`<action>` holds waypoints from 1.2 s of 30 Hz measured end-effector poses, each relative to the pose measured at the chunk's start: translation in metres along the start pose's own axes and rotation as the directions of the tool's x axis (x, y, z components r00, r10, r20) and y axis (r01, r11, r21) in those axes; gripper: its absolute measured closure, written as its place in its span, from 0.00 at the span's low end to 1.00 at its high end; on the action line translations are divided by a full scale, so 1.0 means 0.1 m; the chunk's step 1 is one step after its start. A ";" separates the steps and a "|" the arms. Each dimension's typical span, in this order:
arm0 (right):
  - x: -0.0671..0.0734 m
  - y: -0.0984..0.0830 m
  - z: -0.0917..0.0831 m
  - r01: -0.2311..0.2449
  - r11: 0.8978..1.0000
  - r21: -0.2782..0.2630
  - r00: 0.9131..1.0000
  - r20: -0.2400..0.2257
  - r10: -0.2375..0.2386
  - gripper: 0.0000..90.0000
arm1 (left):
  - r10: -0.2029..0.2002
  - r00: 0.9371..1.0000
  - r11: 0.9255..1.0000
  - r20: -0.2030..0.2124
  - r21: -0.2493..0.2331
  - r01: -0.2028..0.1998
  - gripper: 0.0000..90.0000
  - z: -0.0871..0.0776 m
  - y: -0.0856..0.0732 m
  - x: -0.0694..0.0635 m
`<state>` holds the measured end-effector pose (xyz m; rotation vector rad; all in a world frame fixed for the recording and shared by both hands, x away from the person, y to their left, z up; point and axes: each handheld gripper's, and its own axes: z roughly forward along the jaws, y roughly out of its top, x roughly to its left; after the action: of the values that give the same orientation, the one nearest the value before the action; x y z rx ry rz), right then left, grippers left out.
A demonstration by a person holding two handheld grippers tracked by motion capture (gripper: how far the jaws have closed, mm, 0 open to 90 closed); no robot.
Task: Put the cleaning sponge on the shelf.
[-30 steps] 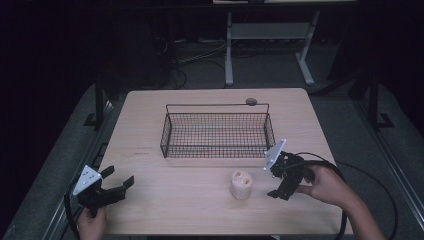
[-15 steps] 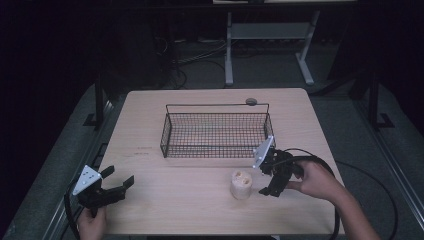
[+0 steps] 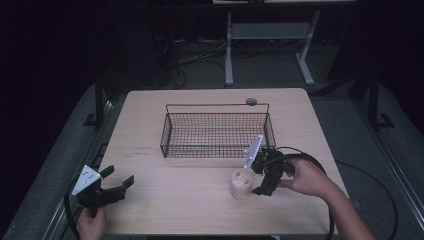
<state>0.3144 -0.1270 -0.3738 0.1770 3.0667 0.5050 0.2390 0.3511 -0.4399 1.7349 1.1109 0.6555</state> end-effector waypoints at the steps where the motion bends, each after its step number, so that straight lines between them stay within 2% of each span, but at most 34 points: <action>1: 0.00 0.01 0.00 0.006 1.000 0.000 1.000 0.001 -0.006 0.16 | 0.000 1.000 1.000 0.000 0.000 0.000 0.15 0.00 0.00 0.00; 19: -0.06 0.24 0.11 0.040 0.999 0.025 0.999 -0.027 -0.040 0.17 | -0.005 1.000 1.000 0.001 -0.005 0.005 0.15 -0.02 0.00 0.01; 27: -0.10 0.28 0.17 0.045 0.998 0.034 0.998 -0.040 -0.044 0.17 | -0.007 1.000 1.000 0.002 -0.006 0.007 0.15 -0.02 0.00 0.01; 30: -0.12 0.29 0.19 0.051 0.998 0.038 0.997 -0.053 -0.049 0.22 | -0.009 1.000 1.000 0.003 -0.007 0.009 0.15 -0.02 0.00 0.01; 36: -0.13 0.31 0.22 0.048 0.998 0.044 0.997 -0.062 -0.045 0.22 | -0.014 1.000 1.000 0.006 -0.011 0.014 0.15 -0.02 0.00 0.02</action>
<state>0.3312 -0.0925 -0.3849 0.0924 3.1357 0.4465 0.2381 0.3533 -0.4390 1.7176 1.1124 0.6464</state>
